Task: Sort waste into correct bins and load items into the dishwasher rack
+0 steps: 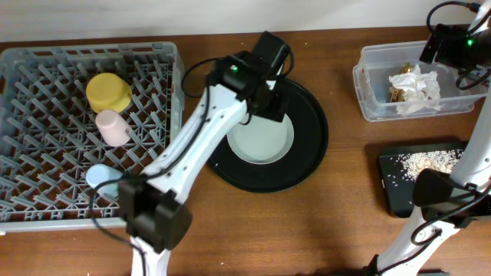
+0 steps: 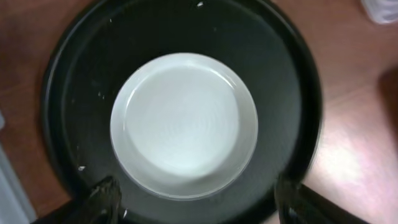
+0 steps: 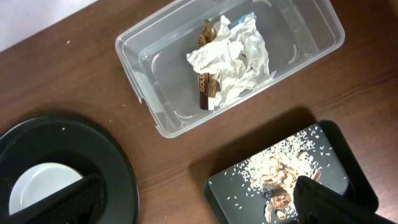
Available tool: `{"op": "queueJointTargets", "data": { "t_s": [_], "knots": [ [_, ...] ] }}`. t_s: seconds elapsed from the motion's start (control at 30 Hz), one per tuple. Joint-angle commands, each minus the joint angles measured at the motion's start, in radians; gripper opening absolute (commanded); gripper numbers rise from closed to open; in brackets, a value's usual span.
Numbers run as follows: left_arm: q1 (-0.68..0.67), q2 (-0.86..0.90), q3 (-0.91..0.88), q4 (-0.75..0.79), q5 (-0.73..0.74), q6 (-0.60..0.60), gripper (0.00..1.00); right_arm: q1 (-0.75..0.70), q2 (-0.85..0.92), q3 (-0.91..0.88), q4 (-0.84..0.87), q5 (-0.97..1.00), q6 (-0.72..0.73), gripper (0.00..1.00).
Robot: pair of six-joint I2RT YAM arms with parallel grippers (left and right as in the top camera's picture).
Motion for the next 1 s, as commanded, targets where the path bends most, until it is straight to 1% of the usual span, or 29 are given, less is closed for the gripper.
{"op": "queueJointTargets", "data": {
  "t_s": [0.0,0.03,0.13,0.23,0.27,0.33,0.4,0.47,0.5,0.53,0.6,0.67,0.8,0.83,0.87,0.93,0.97],
  "knots": [
    [-0.009,0.094,0.002,0.056,0.0,-0.027,0.74,-0.003,-0.012,-0.004,-0.006,-0.004,-0.008,0.98],
    [-0.014,0.126,0.002,0.069,0.01,-0.026,0.71,-0.003,-0.012,-0.004,-0.006,-0.004,-0.008,0.98],
    [-0.053,0.193,0.002,0.101,0.02,-0.027,0.71,-0.003,-0.012,-0.004,-0.006,-0.004,-0.008,0.99],
    [-0.112,0.254,0.002,0.164,0.005,-0.027,0.72,-0.003,-0.012,-0.004,-0.005,-0.004,-0.008,0.98],
    [-0.127,0.269,0.002,0.177,-0.008,-0.027,0.72,-0.003,-0.012,-0.004,-0.006,-0.004,-0.008,0.99],
    [-0.169,0.301,0.002,0.203,-0.099,-0.027,0.72,-0.003,-0.012,-0.004,-0.006,-0.004,-0.008,0.99],
    [-0.19,0.321,0.002,0.213,-0.14,-0.027,0.72,-0.003,-0.012,-0.004,-0.006,-0.004,-0.008,0.98],
    [-0.206,0.35,0.002,0.213,-0.175,-0.039,0.68,-0.003,-0.012,-0.004,-0.006,-0.004,-0.008,0.99],
    [-0.207,0.364,0.002,0.212,-0.185,-0.051,0.63,-0.003,-0.012,-0.004,-0.006,-0.004,-0.008,0.99],
    [-0.207,0.372,0.002,0.212,-0.187,-0.063,0.61,-0.003,-0.012,-0.004,-0.006,-0.004,-0.008,0.98],
    [-0.207,0.385,0.002,0.2,-0.198,-0.118,0.57,-0.003,-0.012,-0.004,-0.006,-0.004,-0.008,0.98],
    [-0.207,0.399,0.001,0.19,-0.199,-0.122,0.56,-0.003,-0.012,-0.004,-0.006,-0.004,-0.008,0.98],
    [-0.207,0.406,0.001,0.164,-0.199,-0.122,0.32,-0.003,-0.012,-0.004,-0.006,-0.004,-0.008,0.98],
    [-0.207,0.405,0.001,0.159,-0.199,-0.122,0.2,-0.003,-0.012,-0.004,-0.006,-0.004,-0.008,0.98],
    [-0.206,0.405,0.014,0.134,-0.198,-0.122,0.03,-0.003,-0.012,-0.004,-0.006,-0.004,-0.008,0.99],
    [-0.207,0.405,0.049,0.094,-0.198,-0.122,0.01,-0.003,-0.012,-0.004,-0.006,-0.004,-0.008,0.98],
    [-0.207,0.405,0.115,0.034,-0.198,-0.122,0.01,-0.003,-0.012,-0.004,-0.006,-0.004,-0.008,0.99]
  ]
}}
